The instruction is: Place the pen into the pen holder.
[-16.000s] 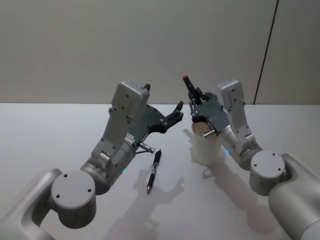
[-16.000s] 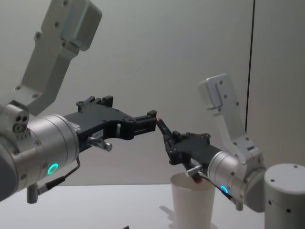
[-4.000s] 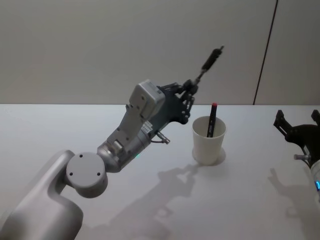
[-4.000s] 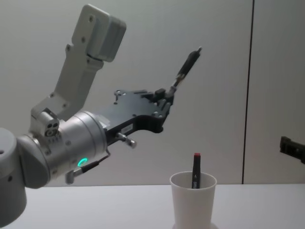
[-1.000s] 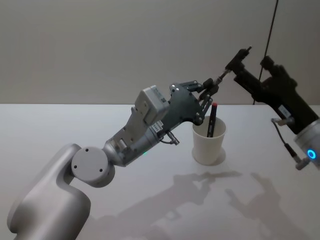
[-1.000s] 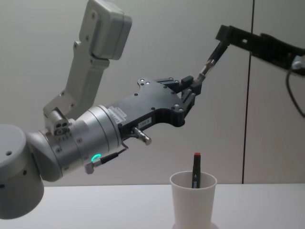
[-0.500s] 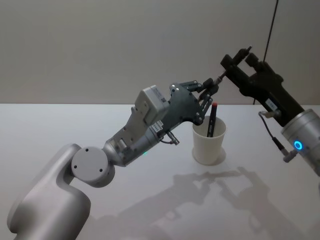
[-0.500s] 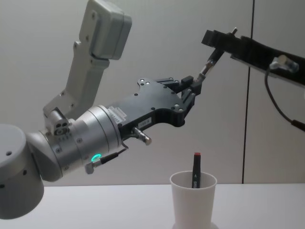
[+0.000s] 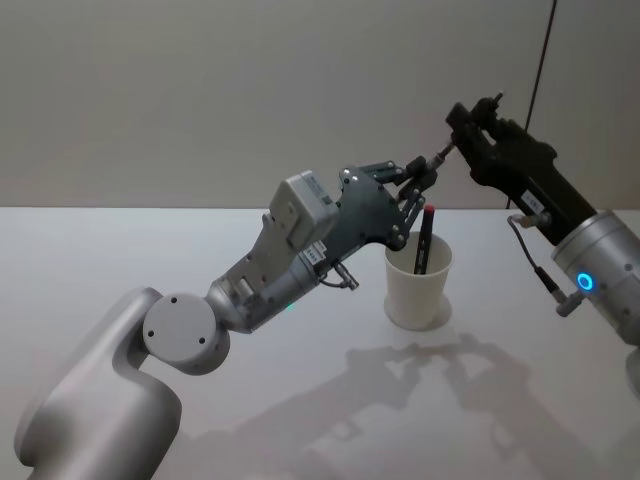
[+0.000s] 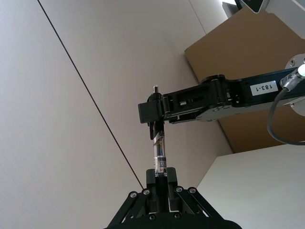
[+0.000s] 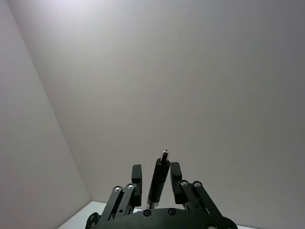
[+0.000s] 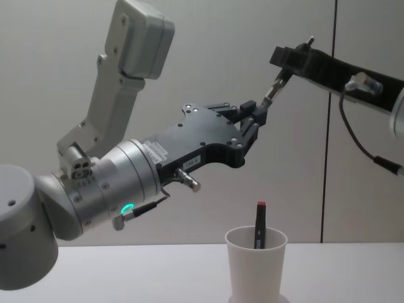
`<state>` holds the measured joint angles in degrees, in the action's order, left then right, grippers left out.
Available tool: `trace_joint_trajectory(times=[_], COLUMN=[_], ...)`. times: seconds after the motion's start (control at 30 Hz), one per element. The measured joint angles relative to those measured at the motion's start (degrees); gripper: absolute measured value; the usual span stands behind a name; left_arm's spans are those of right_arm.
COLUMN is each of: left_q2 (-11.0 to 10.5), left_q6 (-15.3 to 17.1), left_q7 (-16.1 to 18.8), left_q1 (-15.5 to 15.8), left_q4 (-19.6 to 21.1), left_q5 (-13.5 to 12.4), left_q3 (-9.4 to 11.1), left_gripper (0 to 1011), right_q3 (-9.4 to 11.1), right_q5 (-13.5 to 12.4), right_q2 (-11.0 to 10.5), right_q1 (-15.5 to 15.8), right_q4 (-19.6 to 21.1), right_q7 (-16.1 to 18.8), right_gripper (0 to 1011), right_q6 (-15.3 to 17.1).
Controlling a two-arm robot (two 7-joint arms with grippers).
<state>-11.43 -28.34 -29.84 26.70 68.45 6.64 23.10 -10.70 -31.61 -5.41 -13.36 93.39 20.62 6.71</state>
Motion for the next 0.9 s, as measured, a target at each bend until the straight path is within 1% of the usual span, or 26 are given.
trace_joint_trajectory(times=[0.03, 0.27, 0.4, 0.47, 0.6, 0.63, 0.7, 0.77, 0.8, 0.83, 0.9], left_q2=[0.0, 0.0, 0.0, 0.0, 0.0, 0.0, 0.0, 0.0, 0.0, 0.0, 0.0], left_q6=[0.0, 0.0, 0.0, 0.0, 0.0, 0.0, 0.0, 0.0, 0.0, 0.0, 0.0], left_q7=[0.0, 0.0, 0.0, 0.0, 0.0, 0.0, 0.0, 0.0, 0.0, 0.0, 0.0], left_q1=[0.0, 0.0, 0.0, 0.0, 0.0, 0.0, 0.0, 0.0, 0.0, 0.0, 0.0], left_q4=[0.0, 0.0, 0.0, 0.0, 0.0, 0.0, 0.0, 0.0, 0.0, 0.0, 0.0], left_q5=[0.0, 0.0, 0.0, 0.0, 0.0, 0.0, 0.0, 0.0, 0.0, 0.0, 0.0], left_q3=[0.0, 0.0, 0.0, 0.0, 0.0, 0.0, 0.0, 0.0, 0.0, 0.0, 0.0], left_gripper=[137, 137, 137, 171, 279, 336, 375, 435, 497, 507, 577], right_q3=[0.0, -0.3, -0.3, -0.3, -0.4, -0.4, -0.5, -0.5, -0.5, -0.5, -0.6], right_q5=[0.0, -0.1, -0.2, -0.2, -0.3, -0.3, -0.3, -0.4, -0.4, -0.4, -0.5], right_q2=[0.0, 0.1, 0.1, 0.1, 0.1, 0.1, 0.1, 0.1, 0.1, 0.1, 0.0], right_q1=[-0.1, -0.5, -0.6, -0.7, -0.8, -0.8, -0.8, -0.9, -0.9, -0.9, -0.9], right_q4=[-0.1, -0.4, -0.4, -0.5, -0.5, -0.5, -0.5, -0.5, -0.4, -0.4, -0.4], right_q7=[-0.1, -0.3, -0.4, -0.7, -0.8, -0.8, -0.9, -0.9, -0.9, -0.9, -0.9], right_gripper=[363, 159, 149, 147, 146, 147, 146, 146, 147, 146, 146], right_q6=[0.0, -0.2, -0.2, -0.3, -0.4, -0.5, -0.5, -0.6, -0.6, -0.6, -0.7])
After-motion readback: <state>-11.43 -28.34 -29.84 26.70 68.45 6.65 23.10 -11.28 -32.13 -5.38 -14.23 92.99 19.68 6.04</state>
